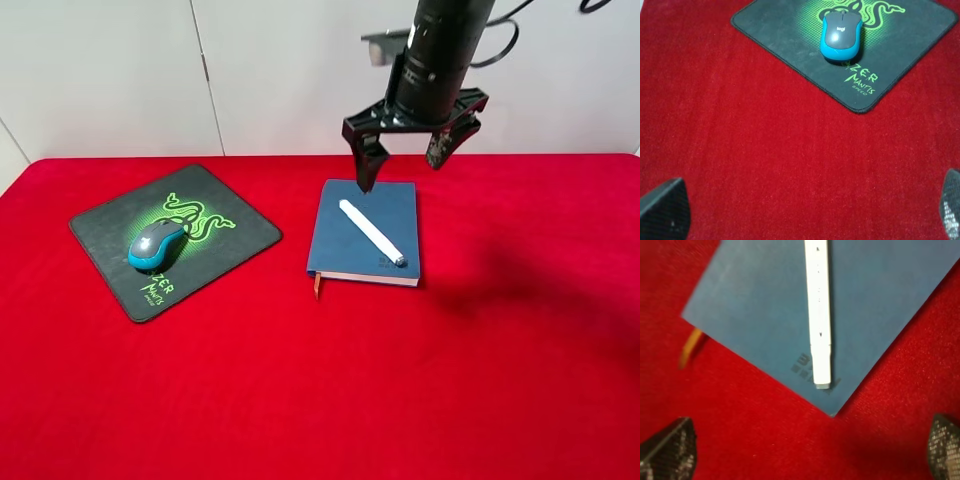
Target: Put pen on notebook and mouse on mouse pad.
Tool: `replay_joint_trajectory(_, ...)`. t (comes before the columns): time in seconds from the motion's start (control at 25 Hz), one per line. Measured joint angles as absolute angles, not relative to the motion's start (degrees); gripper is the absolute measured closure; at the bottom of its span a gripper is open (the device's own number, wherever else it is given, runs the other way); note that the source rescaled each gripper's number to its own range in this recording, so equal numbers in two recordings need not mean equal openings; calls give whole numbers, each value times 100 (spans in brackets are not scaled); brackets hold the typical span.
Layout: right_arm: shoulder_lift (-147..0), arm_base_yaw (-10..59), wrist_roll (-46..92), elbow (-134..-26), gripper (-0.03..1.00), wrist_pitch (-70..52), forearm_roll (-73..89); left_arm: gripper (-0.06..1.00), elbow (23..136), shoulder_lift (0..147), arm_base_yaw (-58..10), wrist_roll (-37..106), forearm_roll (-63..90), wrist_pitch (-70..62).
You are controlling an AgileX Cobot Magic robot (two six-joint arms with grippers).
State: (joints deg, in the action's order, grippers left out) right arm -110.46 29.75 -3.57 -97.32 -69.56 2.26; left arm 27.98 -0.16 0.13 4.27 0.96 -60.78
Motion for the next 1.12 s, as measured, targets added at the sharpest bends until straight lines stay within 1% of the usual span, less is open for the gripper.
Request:
replay_joint_trajectory(0.16,-10639,2975,-357,-9454,-3,-6962,312,-6,2798,-16,13,427,96,-6078)
replay_joint_trajectory(0.28,-10216,2975,-357,-9028,-3,-6962,323,-6,2798,-16,13,427,96,-6078)
replay_joint_trajectory(0.8,-8151,2975,-357,-6877,-3,-6968,371,-6,2798,-16,13,427,96,-6078)
replay_joint_trajectory(1.12,-6793,2975,-357,-5736,-3,-6973,371,-6,2798,-16,13,427,96,-6078)
